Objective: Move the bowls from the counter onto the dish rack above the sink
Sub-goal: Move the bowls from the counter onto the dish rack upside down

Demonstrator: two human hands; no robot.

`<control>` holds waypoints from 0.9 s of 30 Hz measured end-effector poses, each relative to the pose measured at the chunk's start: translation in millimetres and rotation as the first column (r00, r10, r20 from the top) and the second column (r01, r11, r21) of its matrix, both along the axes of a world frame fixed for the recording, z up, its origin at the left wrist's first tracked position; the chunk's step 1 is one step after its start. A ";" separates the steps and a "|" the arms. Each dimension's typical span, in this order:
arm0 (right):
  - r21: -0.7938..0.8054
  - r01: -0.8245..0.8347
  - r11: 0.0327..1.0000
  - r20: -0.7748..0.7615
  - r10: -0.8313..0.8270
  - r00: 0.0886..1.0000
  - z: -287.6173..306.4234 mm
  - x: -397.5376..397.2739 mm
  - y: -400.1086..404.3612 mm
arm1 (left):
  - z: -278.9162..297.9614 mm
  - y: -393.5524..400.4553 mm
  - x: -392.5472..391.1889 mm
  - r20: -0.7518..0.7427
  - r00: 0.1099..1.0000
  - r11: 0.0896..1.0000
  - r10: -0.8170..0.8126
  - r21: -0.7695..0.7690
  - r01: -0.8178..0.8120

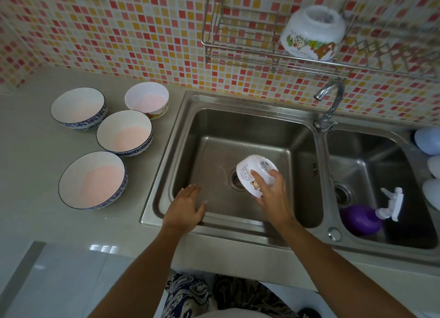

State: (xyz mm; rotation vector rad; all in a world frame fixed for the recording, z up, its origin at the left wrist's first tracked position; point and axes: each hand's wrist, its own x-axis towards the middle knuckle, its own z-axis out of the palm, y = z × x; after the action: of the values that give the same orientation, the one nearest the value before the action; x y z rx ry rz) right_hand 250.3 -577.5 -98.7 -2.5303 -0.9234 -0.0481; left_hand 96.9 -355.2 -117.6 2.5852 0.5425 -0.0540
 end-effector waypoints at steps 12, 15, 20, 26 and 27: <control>0.521 0.759 0.391 -0.818 -0.024 0.574 91.0 40.7 8.4 | 100.8 13.0 78.0 0.340 0.940 1.000 0.014 0.017 -0.021; 0.547 0.763 0.343 -0.827 0.085 0.555 115.5 46.7 9.7 | 153.2 26.3 119.1 0.454 0.888 0.984 -0.080 0.180 -0.003; 0.610 0.717 0.337 -0.791 0.218 0.571 165.2 53.8 13.9 | 222.5 38.9 167.4 0.572 0.804 0.943 -0.163 0.330 -0.043; 0.670 0.697 0.257 -0.731 0.394 0.557 226.4 61.8 32.4 | 236.3 65.1 200.8 0.399 0.902 0.877 -0.163 0.477 -0.052; 0.688 0.684 0.243 -0.711 0.411 0.570 237.0 65.1 36.9 | 233.9 68.0 202.1 0.381 0.912 0.867 -0.155 0.495 -0.060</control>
State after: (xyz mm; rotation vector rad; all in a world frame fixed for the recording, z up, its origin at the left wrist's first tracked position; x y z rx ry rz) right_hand 315.3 -540.6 138.3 -1.0551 -0.0185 0.3721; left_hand 299.1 -287.1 116.3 2.9797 0.3613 0.6905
